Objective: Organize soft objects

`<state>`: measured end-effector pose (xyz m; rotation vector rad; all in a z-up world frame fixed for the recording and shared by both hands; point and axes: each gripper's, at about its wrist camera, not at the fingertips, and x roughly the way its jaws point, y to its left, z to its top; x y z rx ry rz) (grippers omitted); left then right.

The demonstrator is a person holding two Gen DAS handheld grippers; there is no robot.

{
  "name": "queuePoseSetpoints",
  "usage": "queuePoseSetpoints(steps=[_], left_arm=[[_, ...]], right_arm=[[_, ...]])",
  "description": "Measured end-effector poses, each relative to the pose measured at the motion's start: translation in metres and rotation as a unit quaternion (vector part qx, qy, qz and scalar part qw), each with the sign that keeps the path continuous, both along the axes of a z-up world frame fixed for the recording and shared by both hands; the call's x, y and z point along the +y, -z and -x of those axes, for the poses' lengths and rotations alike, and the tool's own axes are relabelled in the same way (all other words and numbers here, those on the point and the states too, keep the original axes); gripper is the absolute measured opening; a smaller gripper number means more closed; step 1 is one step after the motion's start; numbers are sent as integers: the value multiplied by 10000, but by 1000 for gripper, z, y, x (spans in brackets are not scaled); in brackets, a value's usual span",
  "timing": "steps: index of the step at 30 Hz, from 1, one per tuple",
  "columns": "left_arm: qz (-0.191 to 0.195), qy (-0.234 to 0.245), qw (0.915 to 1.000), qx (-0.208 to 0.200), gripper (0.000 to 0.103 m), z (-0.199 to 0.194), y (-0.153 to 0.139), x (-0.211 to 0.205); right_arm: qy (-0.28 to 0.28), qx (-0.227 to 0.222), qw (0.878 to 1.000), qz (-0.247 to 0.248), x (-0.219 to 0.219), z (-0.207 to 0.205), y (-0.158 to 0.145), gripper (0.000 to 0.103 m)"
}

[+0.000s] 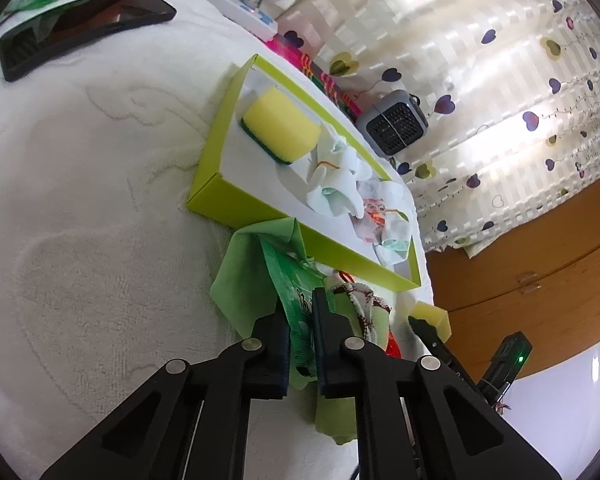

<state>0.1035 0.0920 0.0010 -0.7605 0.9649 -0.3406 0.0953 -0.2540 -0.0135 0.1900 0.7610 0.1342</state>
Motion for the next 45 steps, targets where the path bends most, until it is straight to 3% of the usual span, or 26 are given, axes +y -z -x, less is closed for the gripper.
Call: queuePoseSetpoints(steps=[23, 34, 45], left_arm=[[-275, 83, 9970, -718, 4, 27, -59, 9], [-689, 170, 9938, -859, 4, 4, -74, 3], [-786, 275, 9918, -967, 5, -32, -86, -4]], right_arm=[[-246, -473, 9985, 79, 15, 26, -37, 60], [-455, -584, 9971, 161, 27, 18, -53, 60], [-750, -614, 9950, 252, 48, -9, -66, 60]])
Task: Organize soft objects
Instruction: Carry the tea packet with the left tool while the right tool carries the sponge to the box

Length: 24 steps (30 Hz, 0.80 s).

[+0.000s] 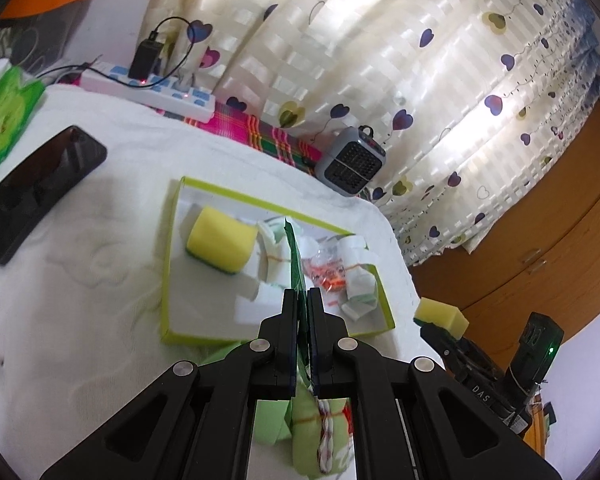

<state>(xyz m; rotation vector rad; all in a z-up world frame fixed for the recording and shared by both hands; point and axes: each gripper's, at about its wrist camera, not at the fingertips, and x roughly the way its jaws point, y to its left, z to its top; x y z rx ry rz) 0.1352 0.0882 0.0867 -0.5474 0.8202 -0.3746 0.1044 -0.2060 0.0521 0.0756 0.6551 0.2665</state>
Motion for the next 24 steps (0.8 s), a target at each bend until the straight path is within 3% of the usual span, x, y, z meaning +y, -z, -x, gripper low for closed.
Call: queuePoseSetpoints(steps=[13, 24], left_arm=[[-163, 76, 9998, 6, 4, -58, -2, -9], [75, 108, 9996, 235, 4, -99, 21, -13]], right_arm=[[-227, 145, 9995, 185, 29, -49, -1, 60], [-379, 310, 9981, 384, 55, -90, 11, 61]])
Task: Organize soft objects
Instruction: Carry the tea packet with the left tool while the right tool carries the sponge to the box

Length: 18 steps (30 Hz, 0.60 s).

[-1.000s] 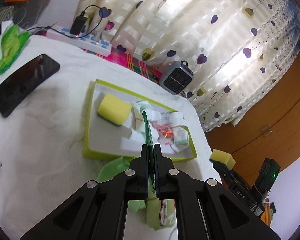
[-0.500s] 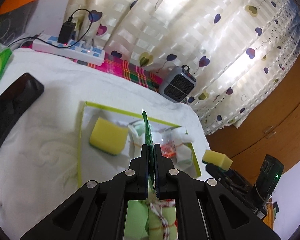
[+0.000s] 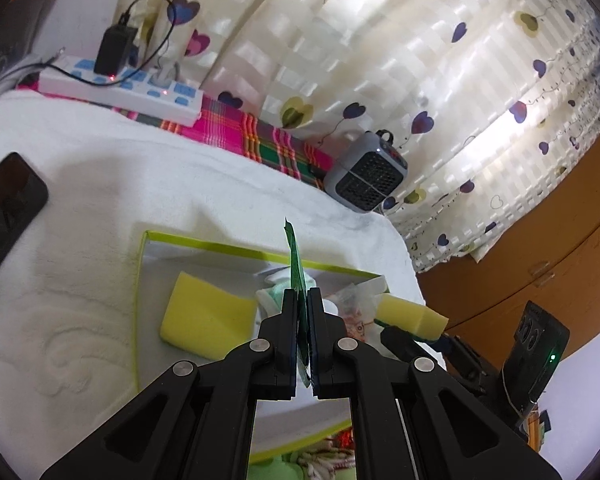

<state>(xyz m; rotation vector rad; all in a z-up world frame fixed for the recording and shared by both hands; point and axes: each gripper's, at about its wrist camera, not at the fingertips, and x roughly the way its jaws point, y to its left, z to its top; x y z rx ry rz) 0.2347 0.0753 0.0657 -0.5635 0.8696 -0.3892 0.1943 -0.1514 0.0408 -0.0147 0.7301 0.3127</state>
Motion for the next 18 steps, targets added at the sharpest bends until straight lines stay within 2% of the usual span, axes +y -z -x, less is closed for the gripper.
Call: queuePoseSetpoints(steps=[5, 9, 12, 18], left_arm=[[-43, -26, 10000, 44, 4, -12, 8, -4], [-269, 14, 9996, 71, 5, -20, 15, -9], [-261, 20, 9995, 173, 5, -23, 22, -7], [-349, -42, 9992, 215, 9, -24, 27, -3]], right_arm=[[-23, 76, 10000, 27, 10, -13, 7, 61], [-26, 87, 9997, 237, 17, -22, 15, 61], [-48, 139, 9994, 306, 19, -26, 19, 61], [-155, 256, 9986, 438, 23, -31, 26, 61]])
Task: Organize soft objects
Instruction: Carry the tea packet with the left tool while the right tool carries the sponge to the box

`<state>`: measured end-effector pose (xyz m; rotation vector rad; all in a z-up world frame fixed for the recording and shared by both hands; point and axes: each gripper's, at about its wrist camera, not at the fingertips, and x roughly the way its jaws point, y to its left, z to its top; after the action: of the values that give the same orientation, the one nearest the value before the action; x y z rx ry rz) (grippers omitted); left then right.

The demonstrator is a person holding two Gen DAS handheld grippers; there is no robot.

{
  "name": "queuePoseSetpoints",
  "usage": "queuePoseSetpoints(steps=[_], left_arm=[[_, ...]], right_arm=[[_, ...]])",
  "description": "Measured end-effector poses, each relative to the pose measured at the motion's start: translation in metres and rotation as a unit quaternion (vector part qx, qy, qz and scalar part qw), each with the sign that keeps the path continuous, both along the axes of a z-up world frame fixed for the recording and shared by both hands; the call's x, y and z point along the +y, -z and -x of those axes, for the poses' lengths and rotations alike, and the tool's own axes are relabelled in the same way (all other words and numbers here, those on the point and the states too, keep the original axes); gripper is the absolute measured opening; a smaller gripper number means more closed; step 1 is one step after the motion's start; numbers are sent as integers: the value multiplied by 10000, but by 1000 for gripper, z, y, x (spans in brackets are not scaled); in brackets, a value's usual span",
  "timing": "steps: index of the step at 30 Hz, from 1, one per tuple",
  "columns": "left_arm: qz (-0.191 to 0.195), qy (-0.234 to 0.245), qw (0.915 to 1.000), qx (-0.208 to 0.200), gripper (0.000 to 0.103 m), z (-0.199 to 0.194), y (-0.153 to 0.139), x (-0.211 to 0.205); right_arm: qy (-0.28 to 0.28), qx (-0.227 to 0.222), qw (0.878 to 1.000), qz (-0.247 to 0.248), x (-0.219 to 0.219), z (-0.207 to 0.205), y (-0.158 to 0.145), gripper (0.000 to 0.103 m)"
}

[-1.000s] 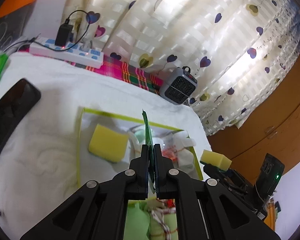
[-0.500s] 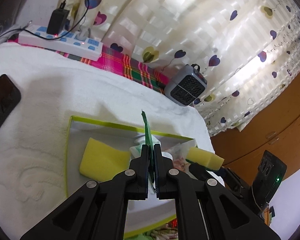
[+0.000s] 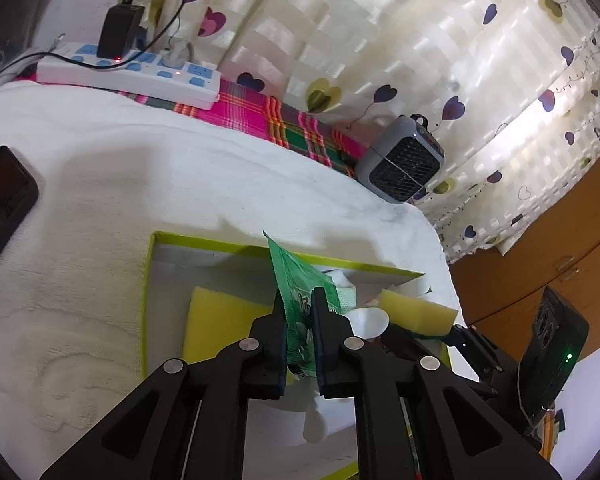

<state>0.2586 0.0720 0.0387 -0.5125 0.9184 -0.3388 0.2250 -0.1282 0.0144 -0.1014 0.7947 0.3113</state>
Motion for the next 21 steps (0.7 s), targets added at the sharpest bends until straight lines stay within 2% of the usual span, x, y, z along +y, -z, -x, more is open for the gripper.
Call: queuePoseSetpoints(steps=[3, 10, 17, 21], left_arm=[[-169, -24, 9998, -30, 14, 1, -1, -1], [-224, -36, 9997, 3, 21, 1, -1, 0], [-382, -33, 9992, -64, 32, 4, -4, -2], [-541, 7, 9984, -143, 34, 7, -8, -5]], right_arm=[[-25, 12, 10000, 14, 1, -2, 1, 61], [-84, -33, 9999, 46, 2, -1, 1, 62], [-70, -71, 9999, -61, 0, 0, 0, 64], [-70, -119, 9998, -139, -1, 2, -2, 66]])
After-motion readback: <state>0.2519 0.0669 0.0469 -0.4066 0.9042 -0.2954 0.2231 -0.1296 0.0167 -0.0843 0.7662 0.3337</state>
